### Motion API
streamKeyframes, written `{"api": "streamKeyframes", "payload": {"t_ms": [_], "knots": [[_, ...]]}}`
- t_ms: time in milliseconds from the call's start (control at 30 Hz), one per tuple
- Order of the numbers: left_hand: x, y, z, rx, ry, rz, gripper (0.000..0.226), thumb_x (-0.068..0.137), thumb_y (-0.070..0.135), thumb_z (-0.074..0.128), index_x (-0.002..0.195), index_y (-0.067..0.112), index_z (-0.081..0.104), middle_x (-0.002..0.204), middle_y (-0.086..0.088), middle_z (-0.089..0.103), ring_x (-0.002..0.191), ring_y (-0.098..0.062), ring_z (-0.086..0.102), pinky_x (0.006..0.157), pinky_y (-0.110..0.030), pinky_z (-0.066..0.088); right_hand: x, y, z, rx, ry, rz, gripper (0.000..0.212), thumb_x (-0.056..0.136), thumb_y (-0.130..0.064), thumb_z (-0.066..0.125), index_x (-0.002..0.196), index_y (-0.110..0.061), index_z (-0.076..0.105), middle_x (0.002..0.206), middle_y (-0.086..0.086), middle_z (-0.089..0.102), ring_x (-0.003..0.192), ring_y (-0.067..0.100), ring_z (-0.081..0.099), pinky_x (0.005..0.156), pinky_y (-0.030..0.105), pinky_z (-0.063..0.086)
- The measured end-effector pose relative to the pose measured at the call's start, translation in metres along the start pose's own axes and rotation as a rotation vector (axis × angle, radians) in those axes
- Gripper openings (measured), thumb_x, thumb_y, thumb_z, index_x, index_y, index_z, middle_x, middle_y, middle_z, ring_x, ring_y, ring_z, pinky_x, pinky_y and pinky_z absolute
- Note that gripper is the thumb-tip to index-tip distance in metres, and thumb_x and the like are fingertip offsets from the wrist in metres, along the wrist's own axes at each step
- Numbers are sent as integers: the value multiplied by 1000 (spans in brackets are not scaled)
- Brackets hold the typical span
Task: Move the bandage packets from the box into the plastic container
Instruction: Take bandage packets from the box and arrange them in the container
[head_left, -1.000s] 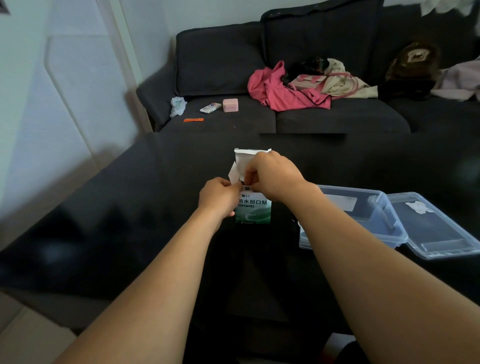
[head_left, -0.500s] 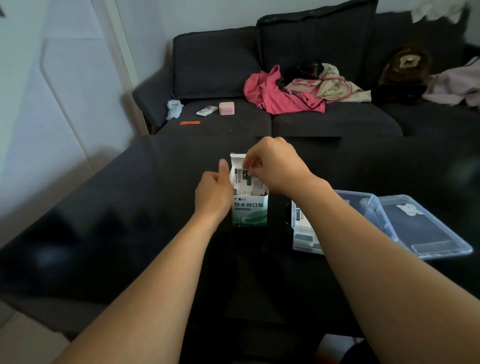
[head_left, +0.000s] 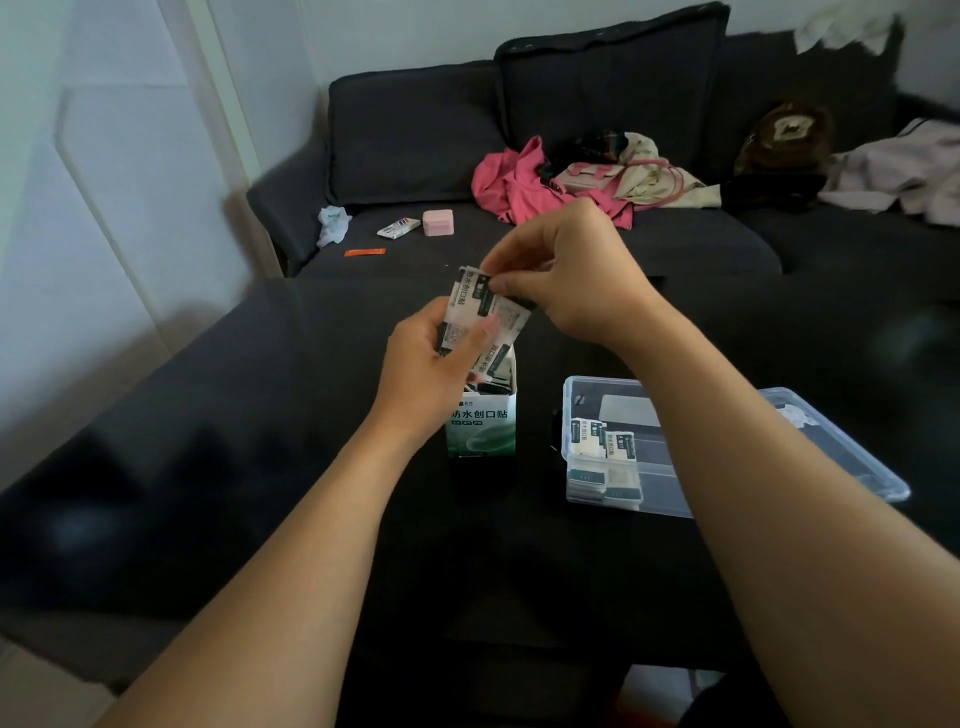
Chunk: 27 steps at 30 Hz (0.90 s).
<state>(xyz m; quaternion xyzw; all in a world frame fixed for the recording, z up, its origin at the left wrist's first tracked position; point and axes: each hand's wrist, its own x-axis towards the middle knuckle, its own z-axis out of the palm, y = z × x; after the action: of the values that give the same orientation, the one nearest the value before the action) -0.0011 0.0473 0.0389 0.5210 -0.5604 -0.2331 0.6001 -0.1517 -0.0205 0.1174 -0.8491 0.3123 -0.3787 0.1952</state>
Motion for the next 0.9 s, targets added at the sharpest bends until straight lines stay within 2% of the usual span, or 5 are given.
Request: {"api": "streamKeyframes", "payload": {"t_ms": [167, 300, 633, 800, 900], "knots": [[-9, 7, 19, -219, -113, -269, 18, 104, 18, 55, 113, 7, 66, 79, -8, 76, 67, -17, 74, 46, -21, 54, -8, 21, -3, 53, -47, 122, 14, 87, -9, 77, 99, -17, 78, 88, -6, 76, 79, 4, 73, 75, 22, 60], [-9, 9, 38, -335, -119, -384, 14, 105, 18, 53, 109, 13, 65, 80, -8, 75, 65, -15, 73, 44, -18, 52, -23, 39, -6, 319, -102, 382, 21, 88, -16, 76, 108, -11, 73, 93, 12, 76, 83, 24, 74, 74, 33, 61], [-1, 11, 67, -416, 9, -520, 23, 108, 22, 46, 108, 14, 68, 106, -14, 75, 84, -24, 76, 54, -27, 60, -45, 59, -34, 526, -59, 634, 14, 91, -9, 72, 99, 3, 71, 84, 17, 72, 61, 10, 54, 52, 16, 49], [3, 9, 75, -465, 81, -539, 30, 111, 19, 38, 120, 8, 64, 94, -11, 70, 76, -20, 72, 54, -25, 58, -48, 62, -45, 1058, 109, 817, 6, 95, -4, 64, 96, 0, 69, 97, 15, 71, 70, 10, 68, 61, 16, 59], [2, 13, 86, -515, 85, -497, 29, 111, 19, 34, 116, 14, 62, 86, -5, 64, 68, -14, 61, 55, -25, 56, -52, 52, -26, 1232, 44, 869, 16, 97, 0, 60, 108, 8, 67, 96, 17, 71, 76, 18, 73, 63, 19, 61]]}}
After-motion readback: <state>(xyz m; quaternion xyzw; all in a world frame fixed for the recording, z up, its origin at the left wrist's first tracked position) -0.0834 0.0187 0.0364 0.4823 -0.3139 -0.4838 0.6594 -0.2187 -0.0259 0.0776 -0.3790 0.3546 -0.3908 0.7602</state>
